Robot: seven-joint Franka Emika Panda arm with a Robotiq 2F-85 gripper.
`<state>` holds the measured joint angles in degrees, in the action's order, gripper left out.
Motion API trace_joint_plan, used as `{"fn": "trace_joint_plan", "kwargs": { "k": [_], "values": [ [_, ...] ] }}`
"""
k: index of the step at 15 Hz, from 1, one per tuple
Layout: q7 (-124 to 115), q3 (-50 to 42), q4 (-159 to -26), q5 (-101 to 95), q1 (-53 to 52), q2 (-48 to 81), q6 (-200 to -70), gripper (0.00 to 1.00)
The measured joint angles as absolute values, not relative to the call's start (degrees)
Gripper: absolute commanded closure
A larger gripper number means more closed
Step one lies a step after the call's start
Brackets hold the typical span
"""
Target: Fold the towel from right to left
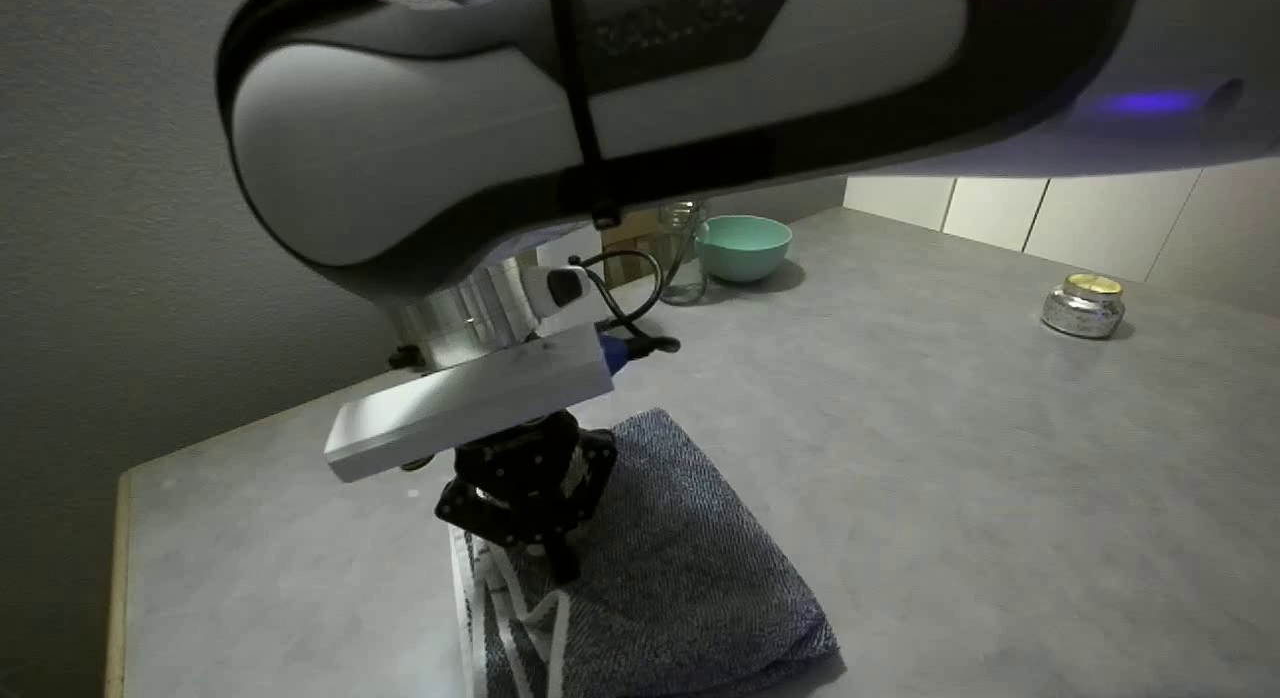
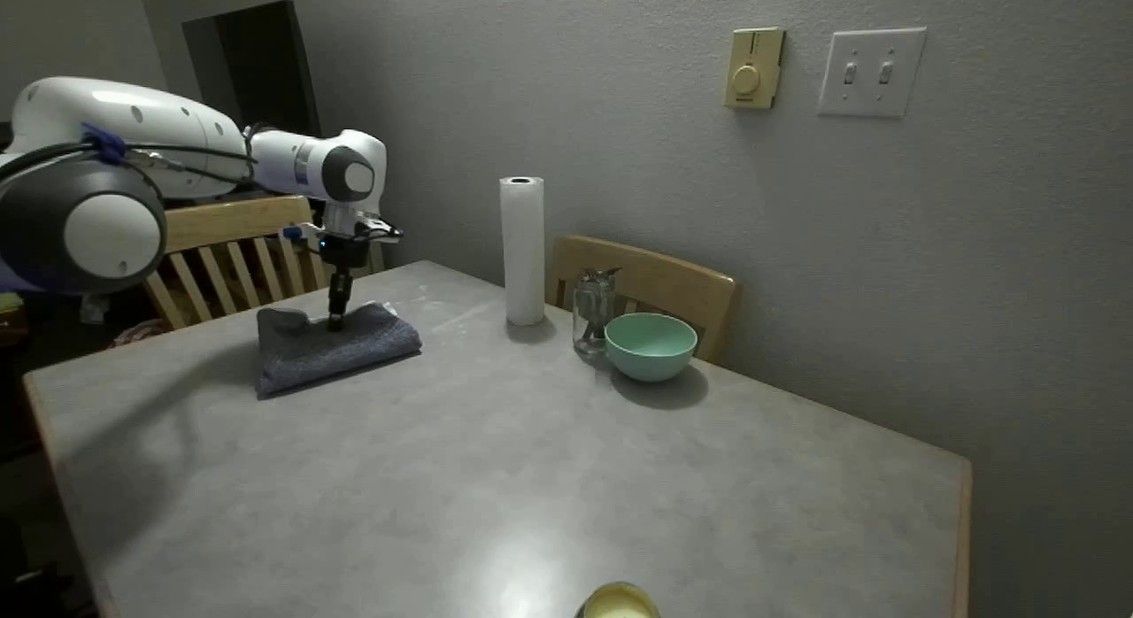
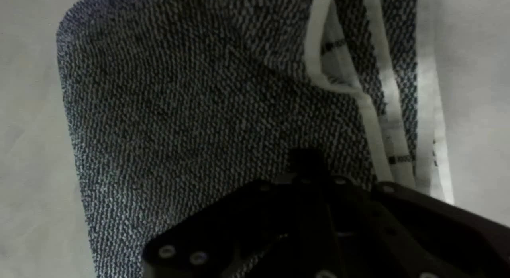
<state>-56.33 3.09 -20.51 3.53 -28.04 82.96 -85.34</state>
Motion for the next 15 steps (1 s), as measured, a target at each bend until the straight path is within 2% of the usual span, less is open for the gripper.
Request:
{"fn": "trace_joint_plan", "kwargs": {
  "k": [5, 15],
  "values": [
    [-60.1, 2.5, -20.6, 1.5, -29.5, 82.9, -84.7, 1.00],
    [-33.3, -0.9, -21.2, -7.5, -30.4, 82.9, -72.3, 1.00]
  ]
}}
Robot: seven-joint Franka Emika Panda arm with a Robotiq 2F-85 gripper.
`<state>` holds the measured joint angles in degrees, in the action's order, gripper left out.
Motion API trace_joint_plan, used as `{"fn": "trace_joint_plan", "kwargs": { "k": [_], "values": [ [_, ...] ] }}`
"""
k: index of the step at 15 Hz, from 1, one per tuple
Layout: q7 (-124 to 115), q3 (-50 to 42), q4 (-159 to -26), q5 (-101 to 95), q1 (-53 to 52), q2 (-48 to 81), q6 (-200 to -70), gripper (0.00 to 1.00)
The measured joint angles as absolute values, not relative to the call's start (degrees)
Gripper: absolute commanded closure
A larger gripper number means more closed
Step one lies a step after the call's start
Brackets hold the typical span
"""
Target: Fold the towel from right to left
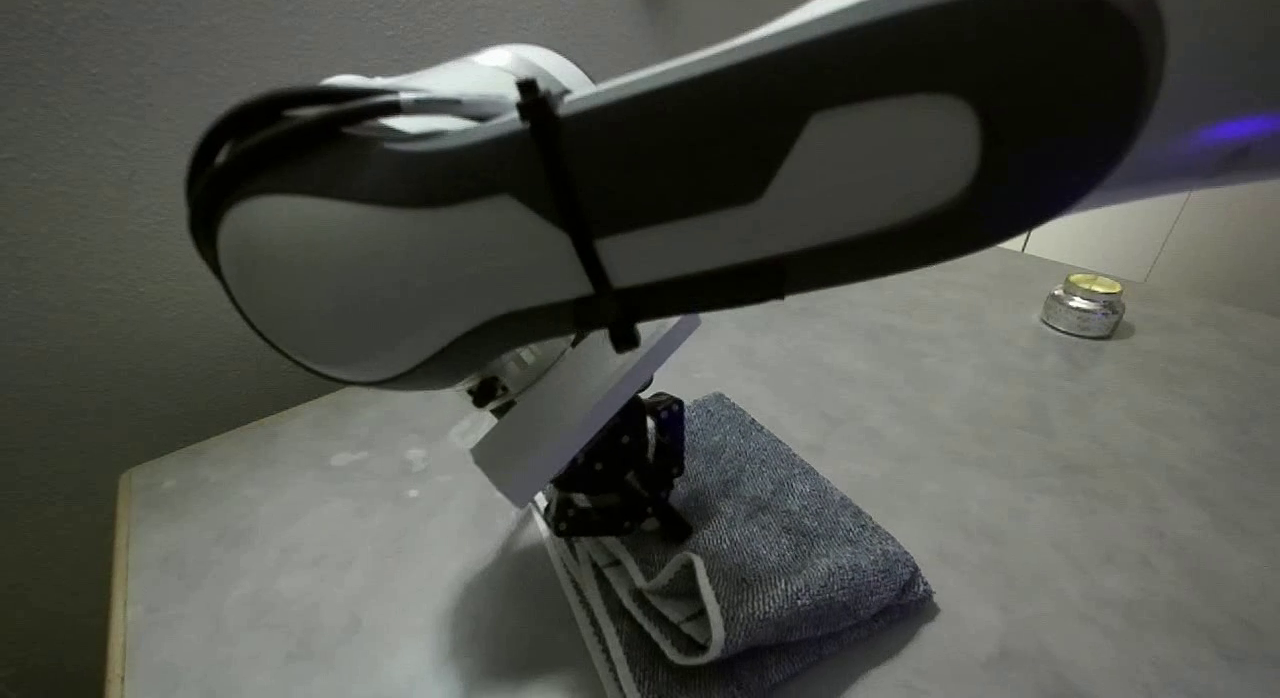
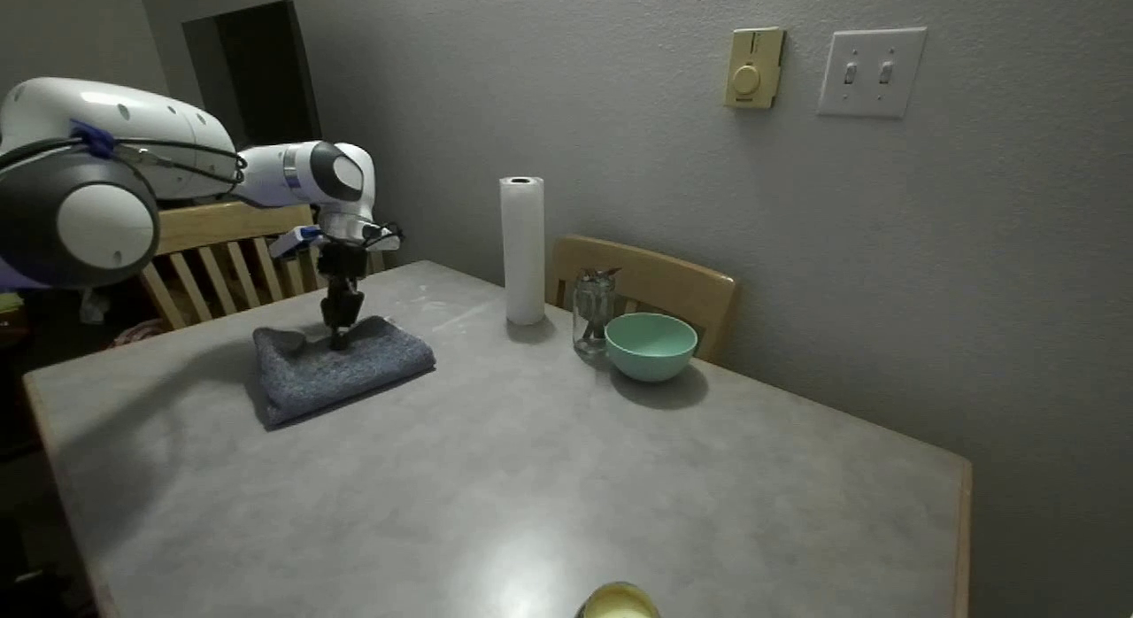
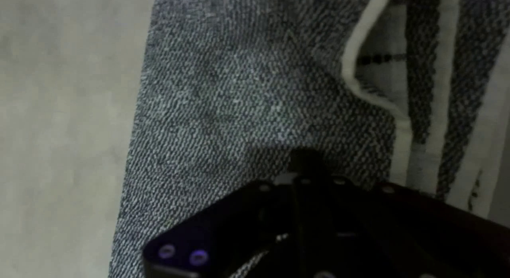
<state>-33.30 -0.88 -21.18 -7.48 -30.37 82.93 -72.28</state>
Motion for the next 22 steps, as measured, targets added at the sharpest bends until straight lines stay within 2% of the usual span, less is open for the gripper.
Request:
{"fn": "trace_joint_plan", "kwargs": {
  "k": [7, 22],
  "values": [
    [-18.7, -5.3, -21.3, -13.1, -30.4, 83.2, -67.6, 1.00],
    [-19.2, -5.8, -22.0, -13.6, -30.5, 84.5, -70.7, 1.00]
  ]
}}
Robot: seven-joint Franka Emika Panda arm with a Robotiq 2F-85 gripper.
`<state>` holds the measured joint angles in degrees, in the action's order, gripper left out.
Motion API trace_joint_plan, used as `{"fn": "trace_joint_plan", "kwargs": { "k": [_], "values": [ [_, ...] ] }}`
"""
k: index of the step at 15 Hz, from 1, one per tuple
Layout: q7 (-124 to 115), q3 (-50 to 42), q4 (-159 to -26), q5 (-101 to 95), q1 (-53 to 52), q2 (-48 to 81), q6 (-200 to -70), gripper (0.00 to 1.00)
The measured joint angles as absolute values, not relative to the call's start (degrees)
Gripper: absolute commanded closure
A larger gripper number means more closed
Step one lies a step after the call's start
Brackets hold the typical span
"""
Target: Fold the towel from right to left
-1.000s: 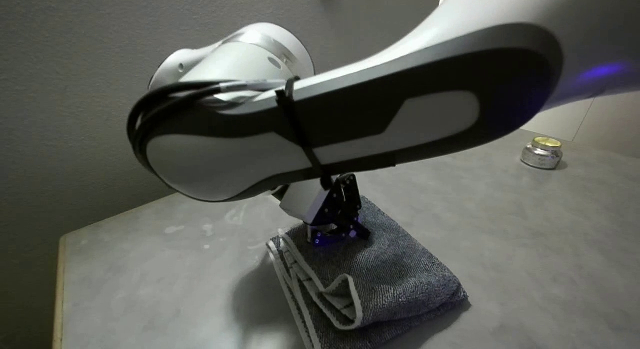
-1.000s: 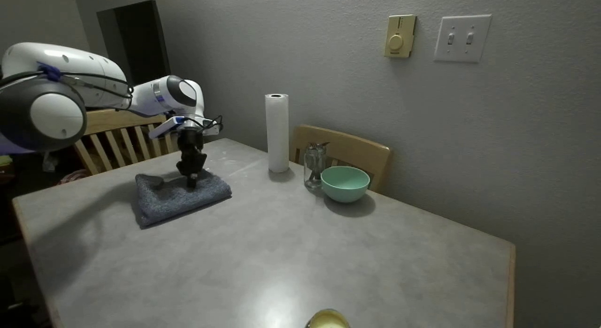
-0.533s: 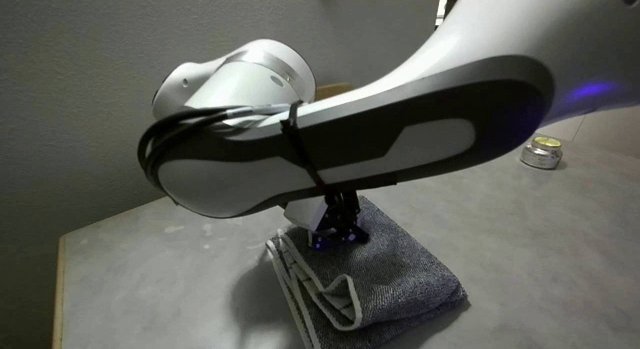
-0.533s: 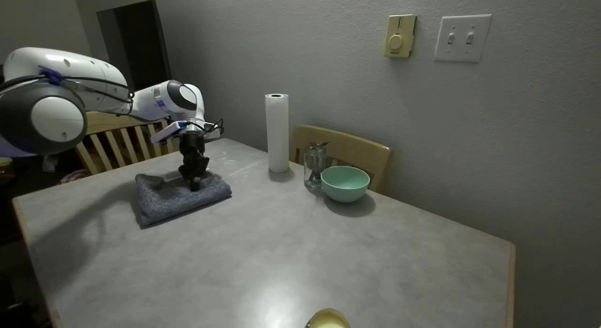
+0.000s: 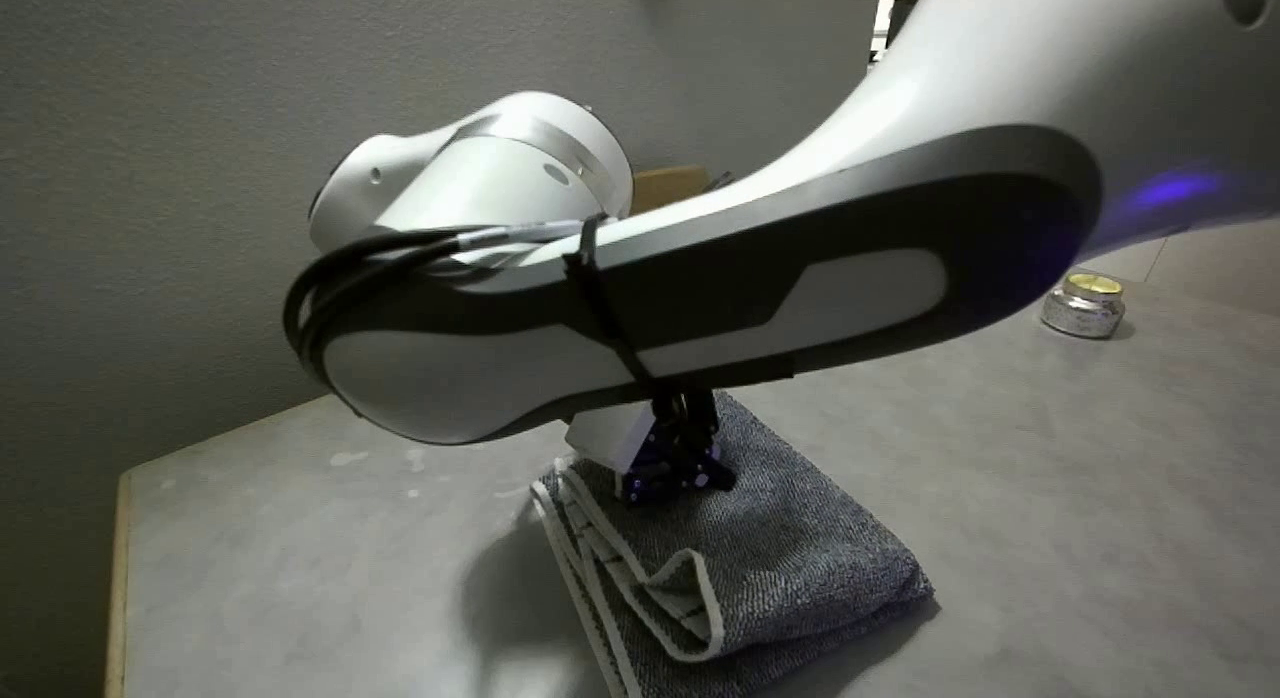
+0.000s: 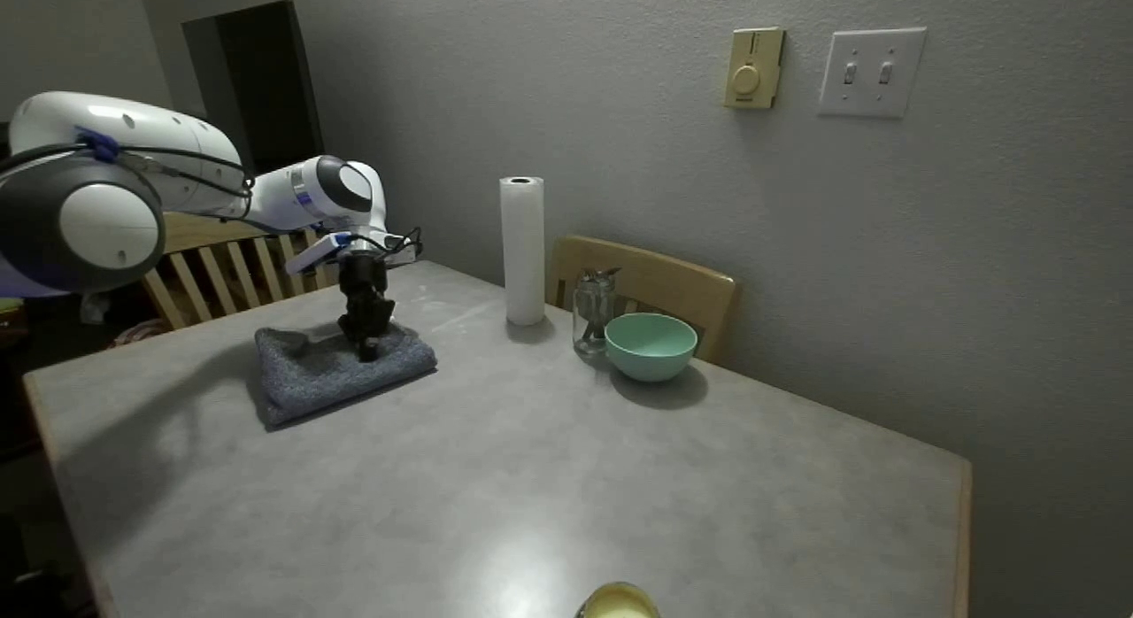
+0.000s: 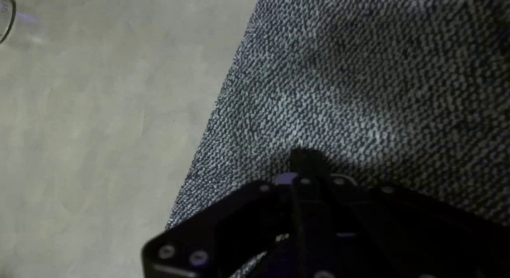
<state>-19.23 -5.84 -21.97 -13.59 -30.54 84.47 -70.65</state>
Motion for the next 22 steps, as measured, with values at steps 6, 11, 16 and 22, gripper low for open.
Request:
{"fn": "trace_joint_plan", "kwargs": {
  "k": [6, 11, 16, 22],
  "values": [
    [-17.1, -5.6, -22.0, -13.7, -30.5, 84.4, -70.6, 0.60],
    [-14.3, -5.8, -21.6, -14.6, -30.7, 84.3, -70.5, 0.60],
    [-14.3, -5.8, -21.6, -14.6, -30.7, 84.3, -70.5, 0.60],
    [-14.3, -5.9, -21.5, -14.6, -30.7, 84.3, -70.5, 0.28]
  ]
}}
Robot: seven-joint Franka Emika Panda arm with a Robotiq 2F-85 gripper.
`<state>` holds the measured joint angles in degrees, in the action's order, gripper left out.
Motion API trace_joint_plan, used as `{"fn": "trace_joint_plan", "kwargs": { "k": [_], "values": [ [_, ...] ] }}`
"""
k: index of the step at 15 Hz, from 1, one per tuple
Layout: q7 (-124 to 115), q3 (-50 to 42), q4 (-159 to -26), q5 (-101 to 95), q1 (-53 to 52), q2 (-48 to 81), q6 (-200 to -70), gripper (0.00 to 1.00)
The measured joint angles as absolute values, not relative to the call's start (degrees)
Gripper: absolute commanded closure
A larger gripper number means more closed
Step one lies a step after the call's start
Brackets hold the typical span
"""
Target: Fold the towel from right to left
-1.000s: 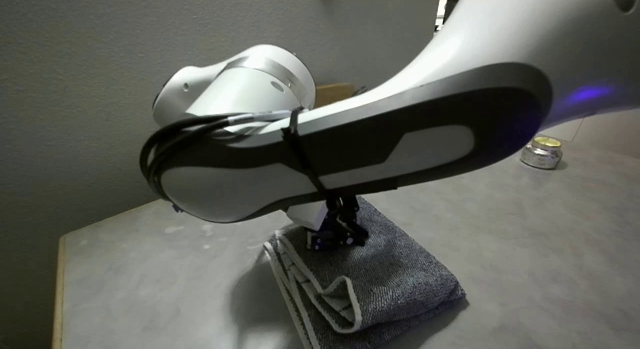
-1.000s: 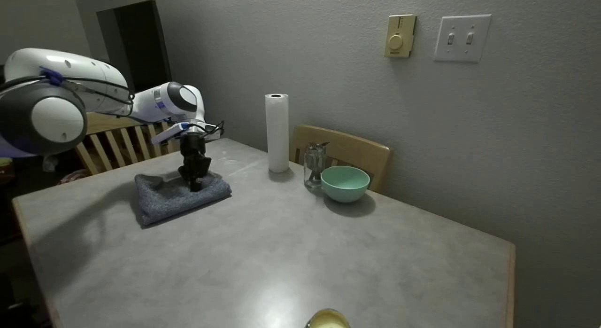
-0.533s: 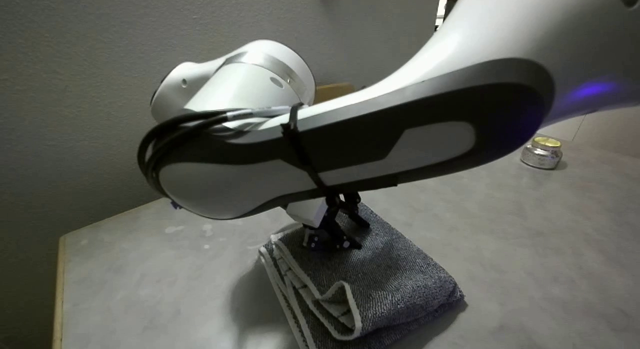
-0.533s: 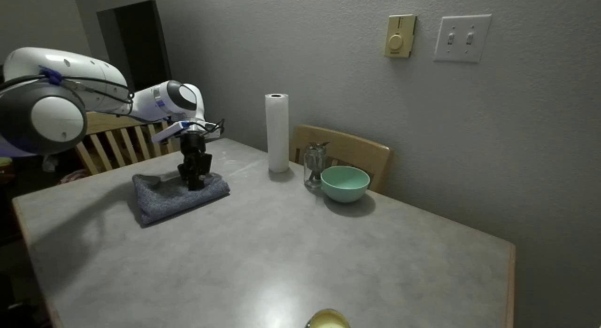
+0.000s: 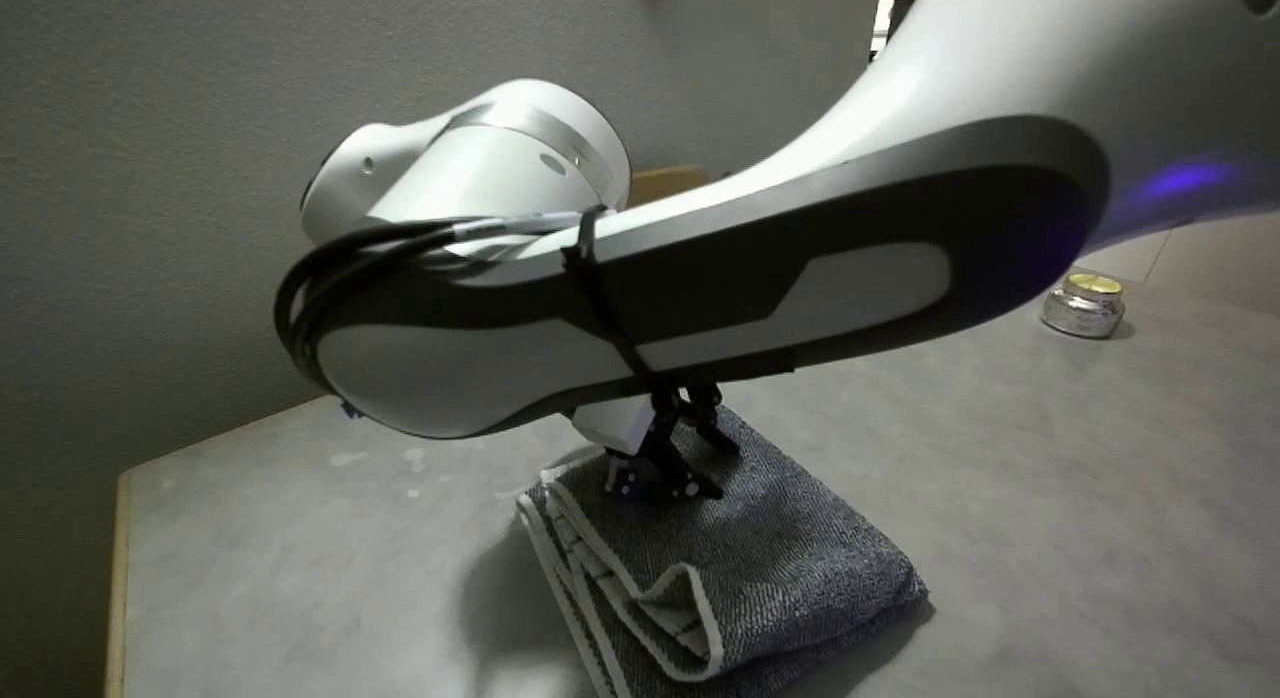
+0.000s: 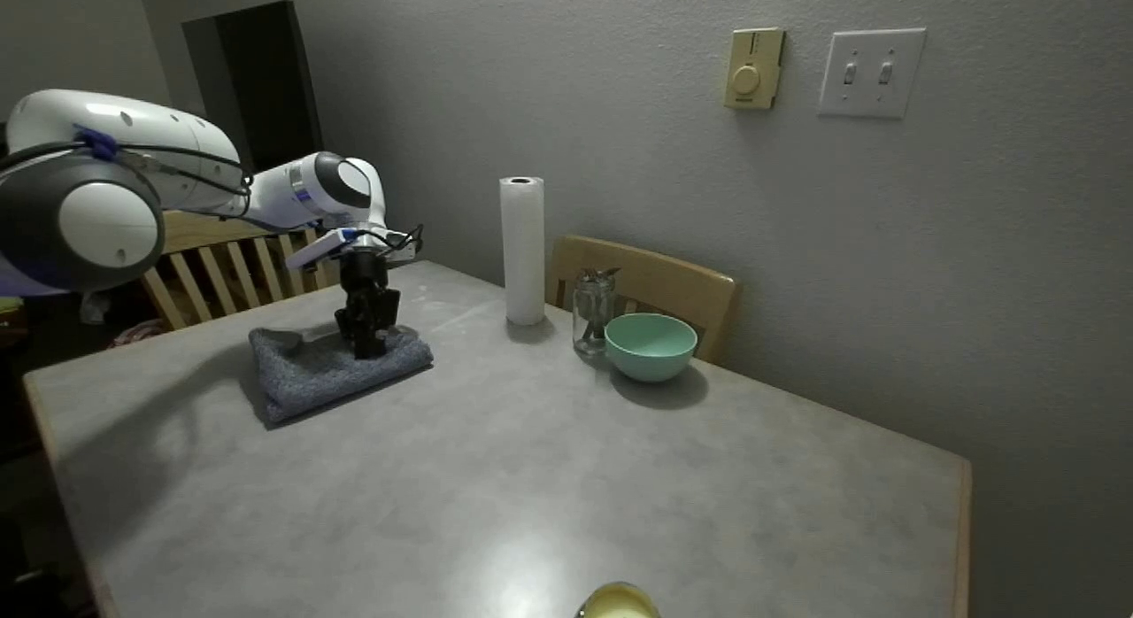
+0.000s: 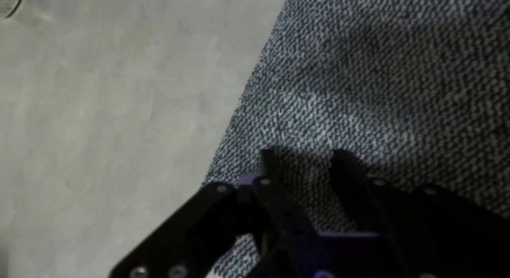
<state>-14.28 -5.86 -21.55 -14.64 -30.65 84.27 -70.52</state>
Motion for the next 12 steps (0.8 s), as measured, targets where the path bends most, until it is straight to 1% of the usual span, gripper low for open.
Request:
{"fn": "trace_joint_plan", "kwargs": {
  "k": [4, 12],
  "values": [
    [-16.1, -7.5, -20.3, -15.6, -31.2, 83.7, -69.0, 0.01],
    [-30.3, -9.8, -20.1, -15.9, -32.0, 75.8, -57.5, 0.00]
  ]
}}
